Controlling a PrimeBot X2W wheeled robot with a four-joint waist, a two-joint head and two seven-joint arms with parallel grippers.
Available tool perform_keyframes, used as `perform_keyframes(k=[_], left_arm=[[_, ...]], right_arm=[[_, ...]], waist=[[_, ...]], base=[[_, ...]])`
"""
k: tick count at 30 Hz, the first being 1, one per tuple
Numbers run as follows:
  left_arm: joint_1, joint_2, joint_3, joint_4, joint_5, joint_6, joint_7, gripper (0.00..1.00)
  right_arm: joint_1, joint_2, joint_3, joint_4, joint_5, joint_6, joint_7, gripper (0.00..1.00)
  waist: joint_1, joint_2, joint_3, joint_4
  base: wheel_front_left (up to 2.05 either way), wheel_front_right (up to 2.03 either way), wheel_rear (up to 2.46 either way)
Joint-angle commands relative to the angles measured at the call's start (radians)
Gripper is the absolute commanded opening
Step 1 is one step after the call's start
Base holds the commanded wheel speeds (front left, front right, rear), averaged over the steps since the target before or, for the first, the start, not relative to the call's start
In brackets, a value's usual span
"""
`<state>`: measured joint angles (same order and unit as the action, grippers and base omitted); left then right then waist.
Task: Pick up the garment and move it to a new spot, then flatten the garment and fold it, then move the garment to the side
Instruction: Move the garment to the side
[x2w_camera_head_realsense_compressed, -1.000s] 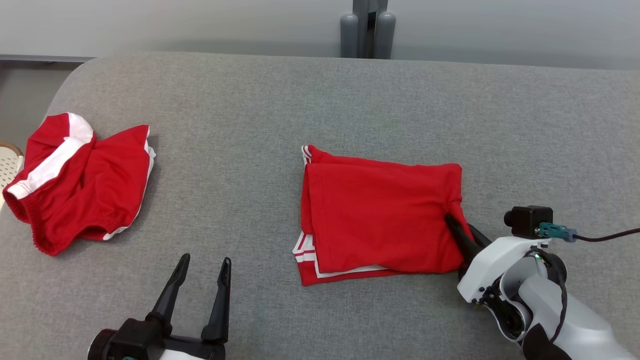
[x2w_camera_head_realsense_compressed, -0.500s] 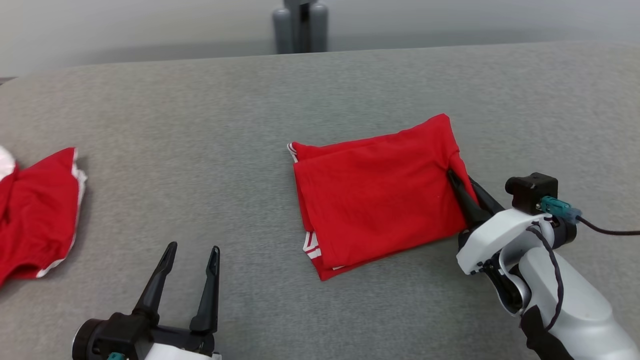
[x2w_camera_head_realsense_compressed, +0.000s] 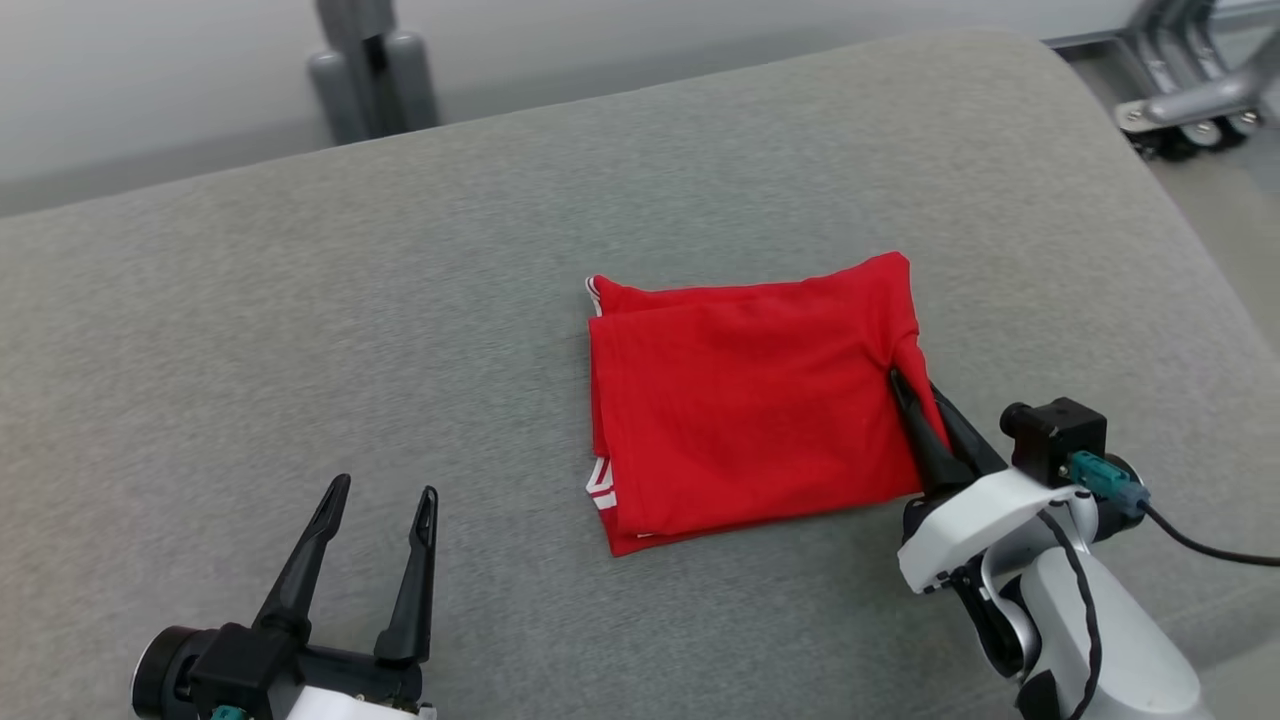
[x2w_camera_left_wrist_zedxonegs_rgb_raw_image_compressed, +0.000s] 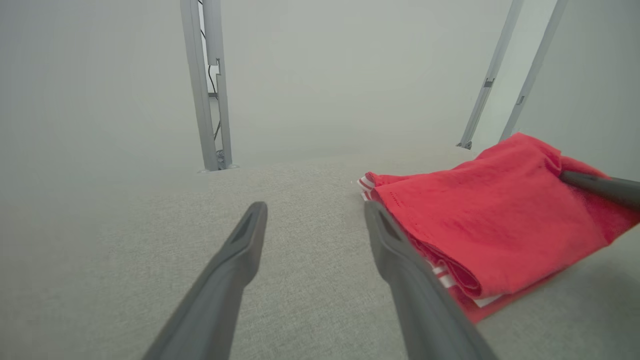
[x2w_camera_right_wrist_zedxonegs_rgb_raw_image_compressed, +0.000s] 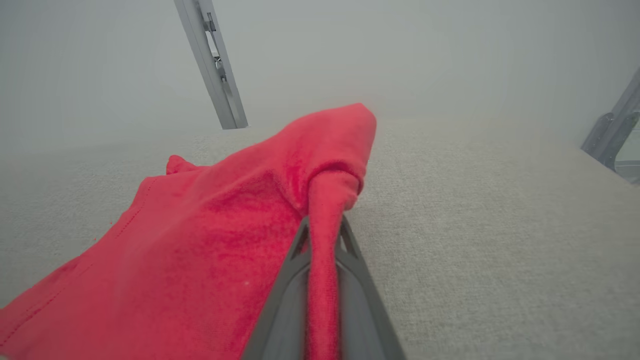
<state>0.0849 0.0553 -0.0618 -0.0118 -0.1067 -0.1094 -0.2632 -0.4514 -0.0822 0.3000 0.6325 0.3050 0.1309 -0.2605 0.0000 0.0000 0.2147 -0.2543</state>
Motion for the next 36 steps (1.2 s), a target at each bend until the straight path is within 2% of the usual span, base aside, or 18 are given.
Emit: perform_keyframes(k=[1,9,15,28,36], left_arm=[[0.002,0.007,0.002,-0.004,0.004,-0.005,-0.002,1.00],[0.002,0.016,0.001,-0.010,0.017,-0.010,-0.002,1.00],[-0.022,0.024,-0.010,-0.023,0.025,-0.013,-0.002,1.00],[-0.132,0.085,-0.069,-0.142,0.027,-0.021,0.002,1.00],[-0.221,0.136,-0.098,-0.268,-0.009,-0.021,0.050,1.00]], right_arm=[[0.011,0.000,-0.006,-0.004,-0.004,0.000,-0.007,0.00],[0.033,0.018,-0.019,-0.021,-0.025,0.000,-0.007,0.00],[0.011,0.021,-0.029,-0.024,-0.027,0.000,-0.007,0.00],[-0.174,-0.047,-0.156,-0.035,-0.135,0.000,-0.007,0.00],[-0.341,-0.092,-0.405,-0.024,-0.275,0.000,-0.007,0.00]], waist=[[0.0000,0.0000,-0.001,-0.043],[0.0000,0.0000,0.008,-0.141],[0.0000,0.0000,0.039,-0.150],[0.0000,0.0000,0.211,-0.019],[0.0000,0.0000,0.352,0.056]], base=[[0.00,0.00,0.00],[0.00,0.00,0.00],[0.00,0.00,0.00],[0.00,0.00,0.00],[0.00,0.00,0.00]])
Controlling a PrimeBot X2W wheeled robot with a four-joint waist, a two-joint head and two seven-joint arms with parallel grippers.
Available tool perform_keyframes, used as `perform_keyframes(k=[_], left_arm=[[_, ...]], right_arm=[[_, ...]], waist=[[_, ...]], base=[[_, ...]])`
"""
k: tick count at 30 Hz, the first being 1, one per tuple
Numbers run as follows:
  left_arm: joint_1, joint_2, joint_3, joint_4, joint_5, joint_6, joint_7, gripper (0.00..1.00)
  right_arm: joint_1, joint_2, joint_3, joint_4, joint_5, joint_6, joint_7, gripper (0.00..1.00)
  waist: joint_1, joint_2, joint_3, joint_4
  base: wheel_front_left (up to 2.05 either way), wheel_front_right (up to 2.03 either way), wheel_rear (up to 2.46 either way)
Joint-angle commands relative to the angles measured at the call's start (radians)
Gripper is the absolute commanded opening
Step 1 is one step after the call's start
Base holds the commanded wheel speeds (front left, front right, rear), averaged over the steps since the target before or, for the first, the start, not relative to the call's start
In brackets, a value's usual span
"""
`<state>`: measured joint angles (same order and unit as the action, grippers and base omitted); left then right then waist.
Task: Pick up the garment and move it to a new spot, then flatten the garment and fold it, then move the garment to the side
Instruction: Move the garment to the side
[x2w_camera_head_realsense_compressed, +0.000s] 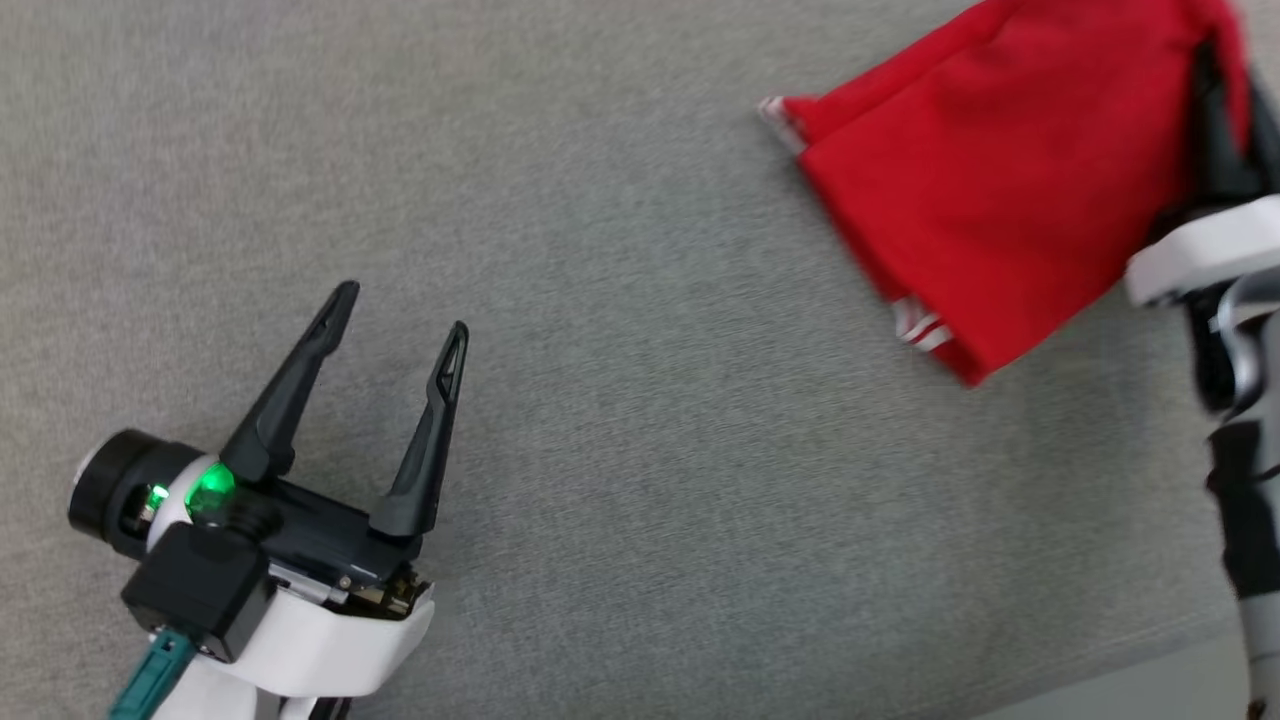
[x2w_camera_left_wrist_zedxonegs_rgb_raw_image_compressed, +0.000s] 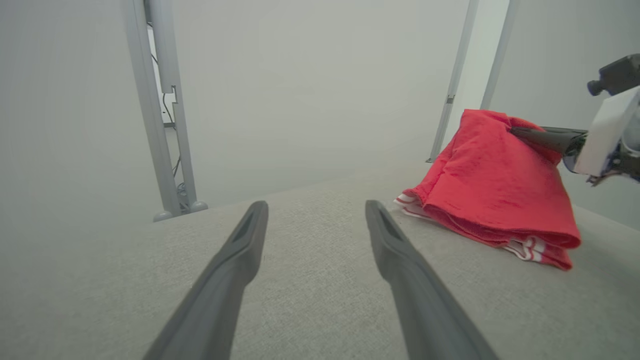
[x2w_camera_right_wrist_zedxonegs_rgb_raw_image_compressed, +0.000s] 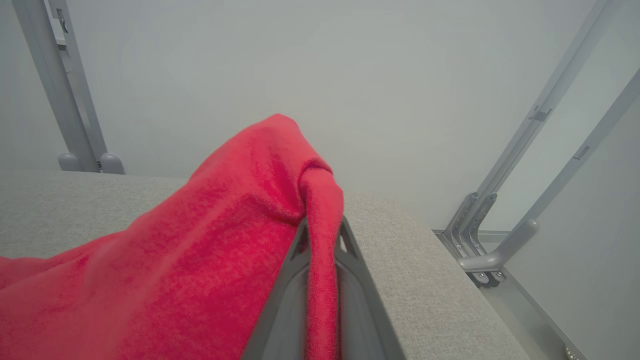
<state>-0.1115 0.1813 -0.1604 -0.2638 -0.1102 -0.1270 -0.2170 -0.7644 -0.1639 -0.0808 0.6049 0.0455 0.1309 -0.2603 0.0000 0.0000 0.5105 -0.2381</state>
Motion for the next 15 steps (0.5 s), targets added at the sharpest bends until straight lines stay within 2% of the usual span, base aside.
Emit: perform_keyframes(k=[1,2,11,15], left_arm=[[-0.032,0.015,0.000,-0.030,-0.007,-0.003,0.009,1.00],[-0.032,0.015,0.000,-0.030,-0.007,-0.003,0.009,1.00],[-0.067,0.063,0.006,-0.119,-0.018,-0.002,0.043,1.00],[-0.064,0.071,0.005,-0.130,-0.022,-0.002,0.049,1.00]], right_arm=[[-0.045,-0.012,-0.056,0.002,-0.036,0.000,-0.007,0.00],[-0.045,-0.012,-0.056,0.002,-0.036,0.000,-0.007,0.00],[-0.141,0.000,-0.318,-0.083,-0.241,0.000,-0.007,0.00],[-0.145,0.023,-0.372,-0.127,-0.330,0.000,-0.007,0.00]], waist=[[0.0000,0.0000,0.069,0.044],[0.0000,0.0000,0.069,0.044],[0.0000,0.0000,0.140,0.057],[0.0000,0.0000,0.147,0.045]], base=[[0.00,0.00,0.00],[0.00,0.00,0.00],[0.00,0.00,0.00],[0.00,0.00,0.00]])
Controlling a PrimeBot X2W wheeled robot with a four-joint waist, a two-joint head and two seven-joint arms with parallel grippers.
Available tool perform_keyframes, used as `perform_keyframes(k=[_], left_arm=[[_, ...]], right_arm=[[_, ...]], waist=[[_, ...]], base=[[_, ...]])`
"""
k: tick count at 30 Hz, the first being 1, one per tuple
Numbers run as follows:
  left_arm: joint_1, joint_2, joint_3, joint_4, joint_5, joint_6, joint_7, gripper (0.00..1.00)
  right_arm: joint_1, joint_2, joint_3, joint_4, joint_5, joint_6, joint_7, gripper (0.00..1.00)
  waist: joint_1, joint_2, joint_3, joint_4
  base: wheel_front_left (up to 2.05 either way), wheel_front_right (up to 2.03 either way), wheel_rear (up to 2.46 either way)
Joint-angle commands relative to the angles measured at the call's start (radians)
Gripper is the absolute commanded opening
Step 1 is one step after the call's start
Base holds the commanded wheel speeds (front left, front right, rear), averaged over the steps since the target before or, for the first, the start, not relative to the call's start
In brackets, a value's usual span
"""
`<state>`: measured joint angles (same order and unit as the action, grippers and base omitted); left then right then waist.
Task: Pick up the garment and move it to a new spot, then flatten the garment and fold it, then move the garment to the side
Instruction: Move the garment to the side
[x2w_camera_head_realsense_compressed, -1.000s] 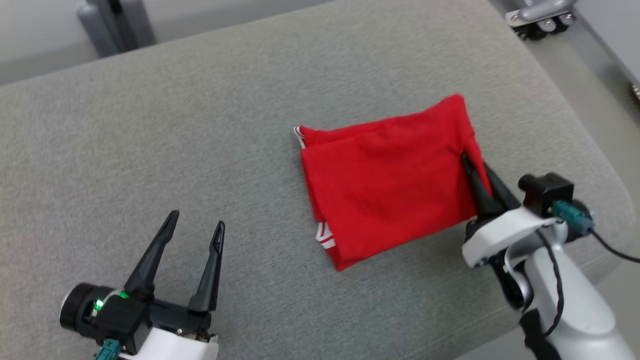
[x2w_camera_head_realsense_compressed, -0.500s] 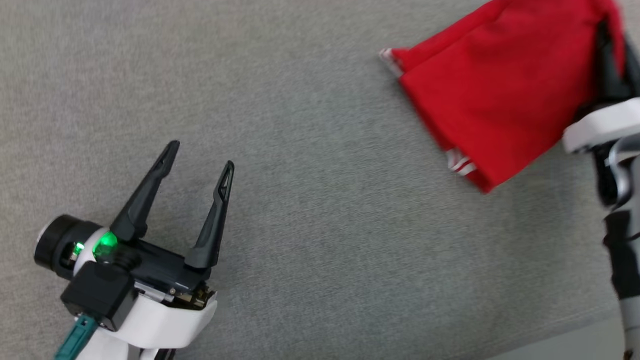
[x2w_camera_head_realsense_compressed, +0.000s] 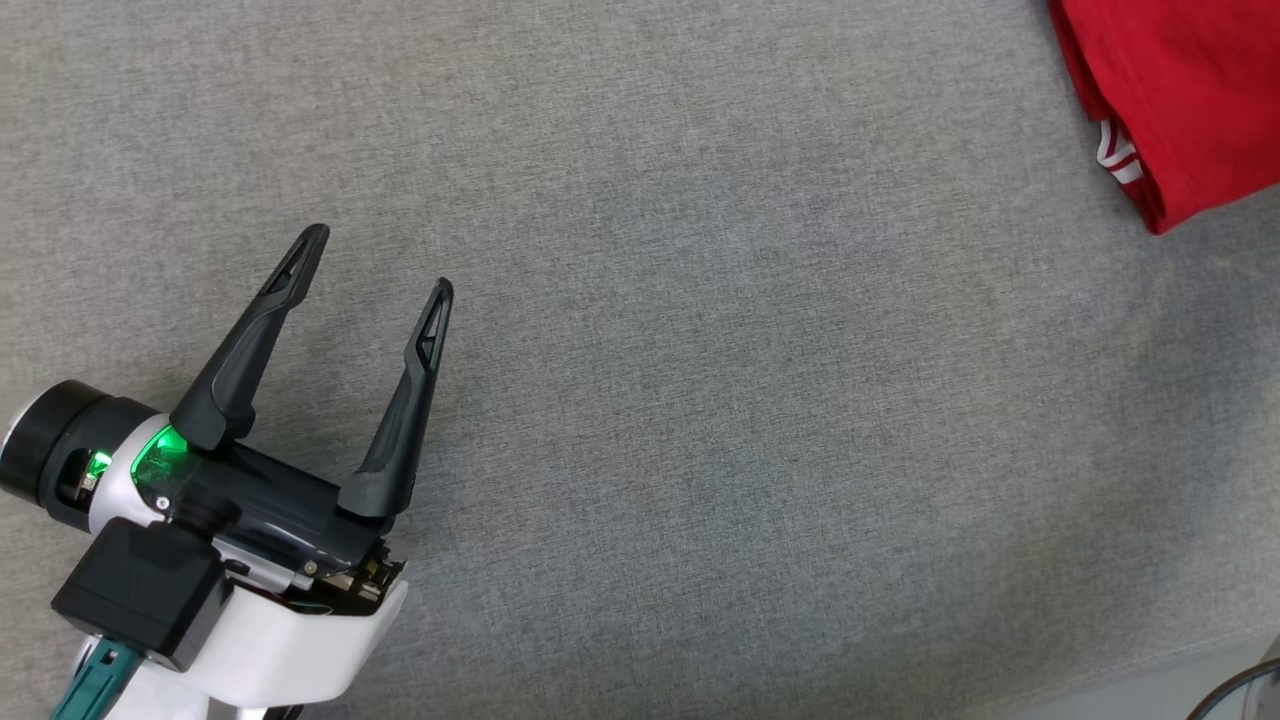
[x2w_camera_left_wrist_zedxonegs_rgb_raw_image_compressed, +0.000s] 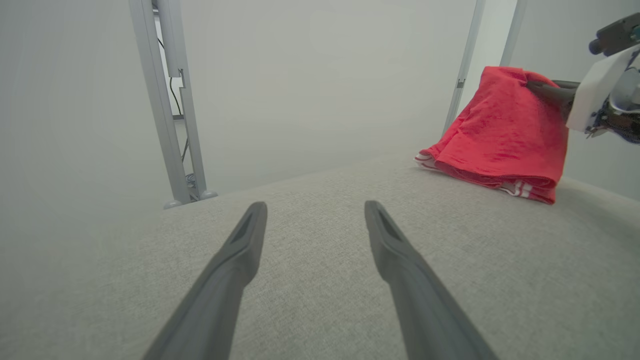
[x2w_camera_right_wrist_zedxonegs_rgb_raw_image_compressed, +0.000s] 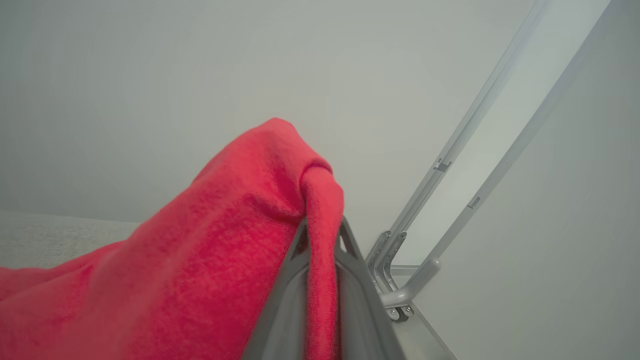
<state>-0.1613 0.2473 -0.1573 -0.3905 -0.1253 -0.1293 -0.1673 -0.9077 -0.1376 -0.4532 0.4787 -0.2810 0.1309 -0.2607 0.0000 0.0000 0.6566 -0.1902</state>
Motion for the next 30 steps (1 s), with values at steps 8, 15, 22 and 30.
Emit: perform_keyframes(k=[8,15,22,30], left_arm=[[-0.015,0.018,-0.013,-0.011,-0.010,0.001,0.009,1.00],[-0.028,0.031,-0.011,-0.010,-0.017,0.001,0.008,1.00],[-0.036,0.034,-0.016,-0.005,-0.021,0.002,0.000,1.00],[-0.052,0.033,-0.026,0.019,-0.030,0.005,-0.014,1.00]], right_arm=[[0.014,0.037,-0.063,-0.020,-0.163,0.000,-0.006,0.00],[-0.017,0.055,-0.200,0.009,-0.358,0.000,-0.002,0.00],[0.028,0.013,-0.178,-0.090,-0.387,0.000,0.028,0.00],[0.004,-0.042,-0.167,-0.038,-0.387,0.000,0.031,1.00]], waist=[[0.0000,0.0000,0.012,-0.024],[0.0000,0.0000,0.027,-0.014],[0.0000,0.0000,0.031,0.006],[0.0000,0.0000,0.025,0.032]], base=[[0.00,0.00,0.00],[0.00,0.00,0.00],[0.00,0.00,0.00],[0.00,0.00,0.00]])
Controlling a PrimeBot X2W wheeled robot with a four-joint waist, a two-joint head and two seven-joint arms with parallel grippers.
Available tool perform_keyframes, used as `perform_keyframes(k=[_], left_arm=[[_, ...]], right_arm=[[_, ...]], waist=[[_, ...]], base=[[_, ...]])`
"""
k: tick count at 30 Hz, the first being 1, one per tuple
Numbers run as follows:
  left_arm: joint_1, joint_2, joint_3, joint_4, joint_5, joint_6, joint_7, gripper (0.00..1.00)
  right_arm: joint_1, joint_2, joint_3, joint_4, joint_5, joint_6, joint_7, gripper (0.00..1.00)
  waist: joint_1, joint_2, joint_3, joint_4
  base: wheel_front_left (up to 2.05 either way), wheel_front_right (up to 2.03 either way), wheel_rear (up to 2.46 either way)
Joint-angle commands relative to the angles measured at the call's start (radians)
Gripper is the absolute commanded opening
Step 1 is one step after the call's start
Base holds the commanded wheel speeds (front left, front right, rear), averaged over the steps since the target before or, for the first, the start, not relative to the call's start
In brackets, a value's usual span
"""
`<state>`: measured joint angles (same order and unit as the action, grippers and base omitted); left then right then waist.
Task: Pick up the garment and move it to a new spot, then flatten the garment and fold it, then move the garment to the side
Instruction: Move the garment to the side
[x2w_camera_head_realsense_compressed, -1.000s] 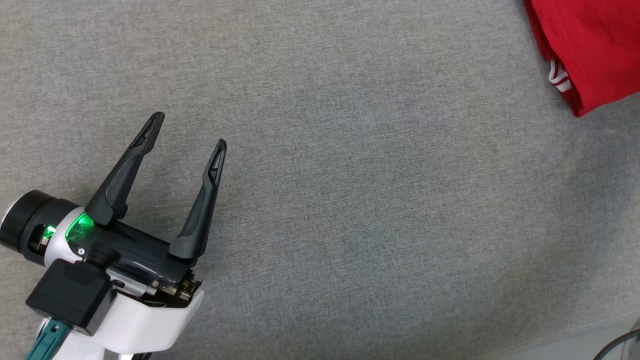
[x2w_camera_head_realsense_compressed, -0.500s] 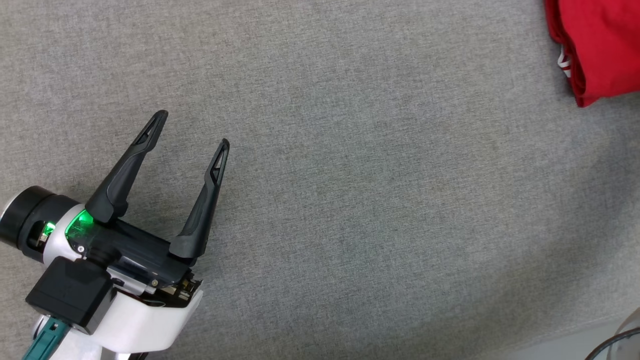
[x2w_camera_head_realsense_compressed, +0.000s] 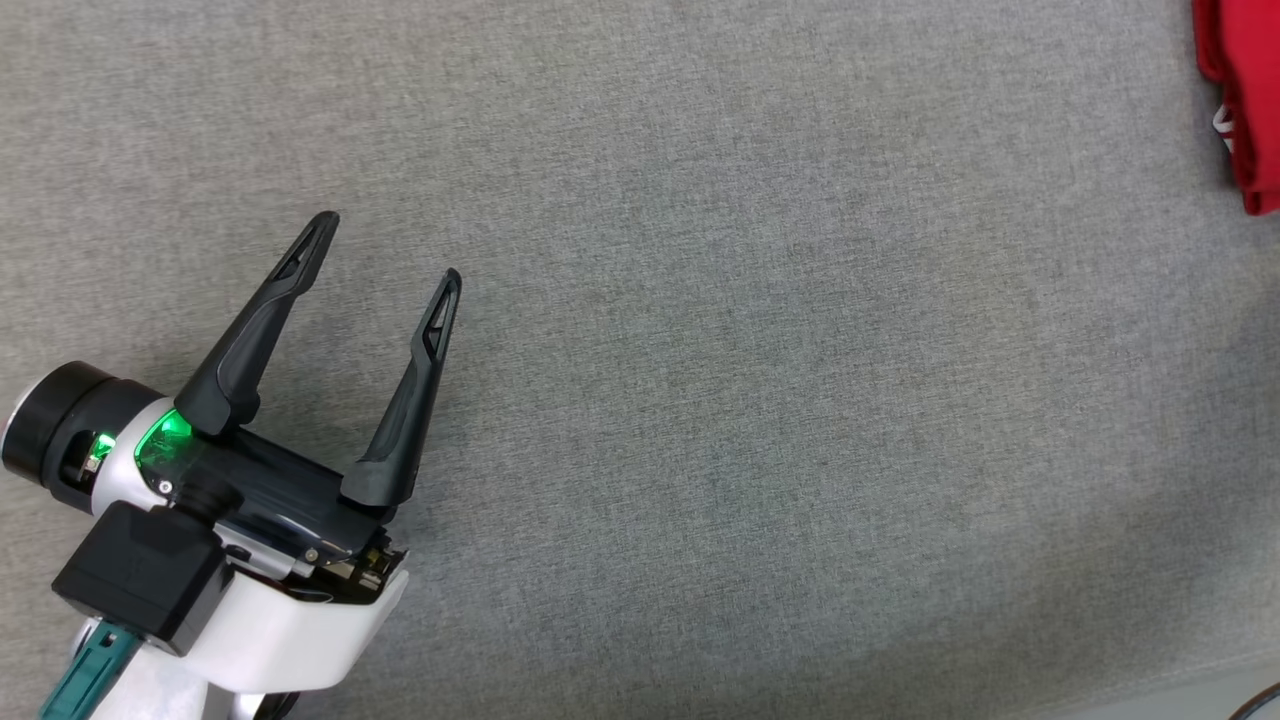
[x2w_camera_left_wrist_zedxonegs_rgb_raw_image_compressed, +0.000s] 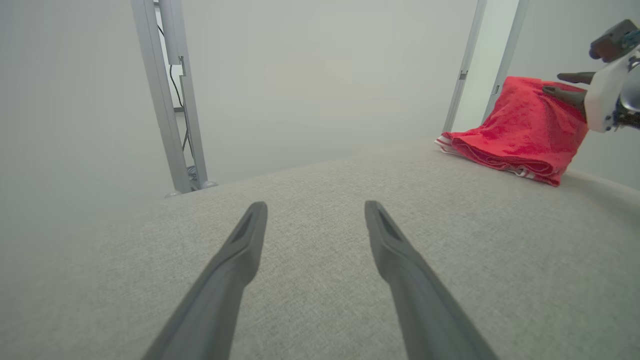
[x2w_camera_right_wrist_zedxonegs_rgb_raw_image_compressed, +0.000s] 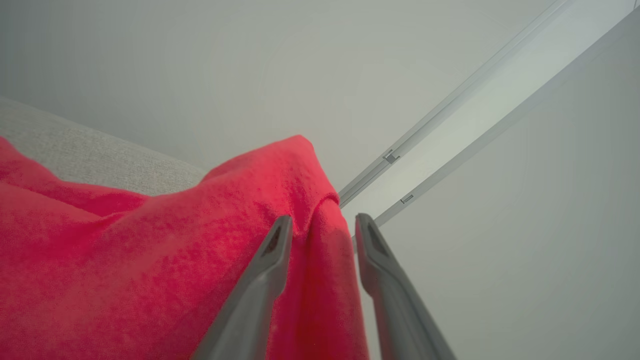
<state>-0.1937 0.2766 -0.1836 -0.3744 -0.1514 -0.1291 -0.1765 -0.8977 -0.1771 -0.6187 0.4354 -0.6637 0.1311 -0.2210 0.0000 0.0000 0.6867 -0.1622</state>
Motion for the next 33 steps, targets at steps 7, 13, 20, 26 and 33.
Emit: perform_keyframes(k=[7,13,20,26,33], left_arm=[[-0.015,-0.011,-0.011,0.035,-0.011,0.013,-0.019,1.00],[0.013,-0.041,-0.019,0.090,-0.026,0.035,-0.037,1.00],[0.040,-0.094,0.000,0.182,-0.038,0.098,-0.056,1.00],[0.077,-0.135,0.030,0.267,-0.082,0.130,-0.074,1.00],[0.127,-0.183,0.064,0.357,-0.148,0.146,-0.087,1.00]], right_arm=[[-0.007,0.032,0.011,0.076,-0.004,-0.001,-0.042,1.00],[0.050,0.119,0.158,0.029,0.067,-0.001,-0.045,1.00],[0.186,0.121,0.430,0.026,0.376,0.000,-0.045,1.00],[0.303,0.122,0.580,0.006,0.606,0.000,-0.045,1.00],[0.477,0.122,0.682,-0.081,0.780,0.000,-0.045,1.00]], waist=[[0.0000,0.0000,-0.049,0.020],[0.0000,0.0000,-0.123,0.039],[0.0000,0.0000,-0.232,0.086],[0.0000,0.0000,-0.342,0.127],[0.0000,0.0000,-0.468,0.167]], base=[[0.00,0.00,0.00],[0.00,0.00,0.00],[0.00,0.00,0.00],[0.00,0.00,0.00],[0.00,0.00,0.00]])
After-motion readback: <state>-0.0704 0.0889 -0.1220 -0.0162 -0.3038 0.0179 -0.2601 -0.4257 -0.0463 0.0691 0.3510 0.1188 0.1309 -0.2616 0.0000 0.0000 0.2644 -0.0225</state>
